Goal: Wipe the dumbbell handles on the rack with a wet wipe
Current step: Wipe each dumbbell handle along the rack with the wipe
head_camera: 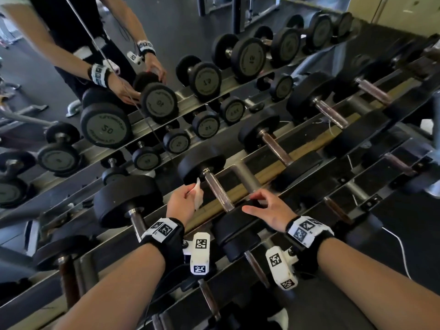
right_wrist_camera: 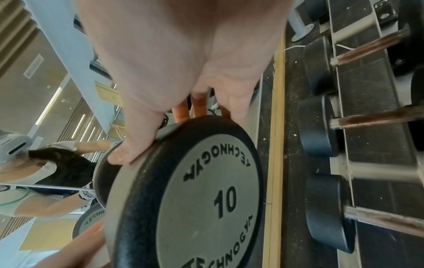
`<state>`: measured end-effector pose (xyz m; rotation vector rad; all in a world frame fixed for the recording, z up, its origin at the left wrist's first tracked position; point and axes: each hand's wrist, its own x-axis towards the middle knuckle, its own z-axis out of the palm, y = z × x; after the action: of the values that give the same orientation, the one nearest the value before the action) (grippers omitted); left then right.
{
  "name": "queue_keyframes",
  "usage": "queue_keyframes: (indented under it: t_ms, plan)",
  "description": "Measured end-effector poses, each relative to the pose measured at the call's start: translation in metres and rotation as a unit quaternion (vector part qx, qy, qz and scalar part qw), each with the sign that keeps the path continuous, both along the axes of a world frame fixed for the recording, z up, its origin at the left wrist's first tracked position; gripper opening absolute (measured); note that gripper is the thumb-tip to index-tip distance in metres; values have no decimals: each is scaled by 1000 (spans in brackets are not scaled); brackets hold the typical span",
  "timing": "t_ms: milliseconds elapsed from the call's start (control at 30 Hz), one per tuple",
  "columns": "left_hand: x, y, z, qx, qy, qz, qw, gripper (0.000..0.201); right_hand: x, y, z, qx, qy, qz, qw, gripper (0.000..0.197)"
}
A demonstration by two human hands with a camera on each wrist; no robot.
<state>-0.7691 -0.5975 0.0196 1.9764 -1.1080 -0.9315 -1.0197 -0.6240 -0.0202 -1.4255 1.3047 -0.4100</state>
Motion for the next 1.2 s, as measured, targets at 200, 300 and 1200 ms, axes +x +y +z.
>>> queue_keyframes:
  t_ms: [200,300,1200]
  plan:
    - [-1,-20,-17,7,5,-14,1000,35,0,-3,-3,-7,-11,-11,1000,44]
    - [-5,-25,-28,5,-1,-53,999,35,0,-1,-4,-6,-12,-19,1000,45]
    - [16,-15,-3,24,2,-59,998,28,-2,1,-12,-21,-47,-26,998,46]
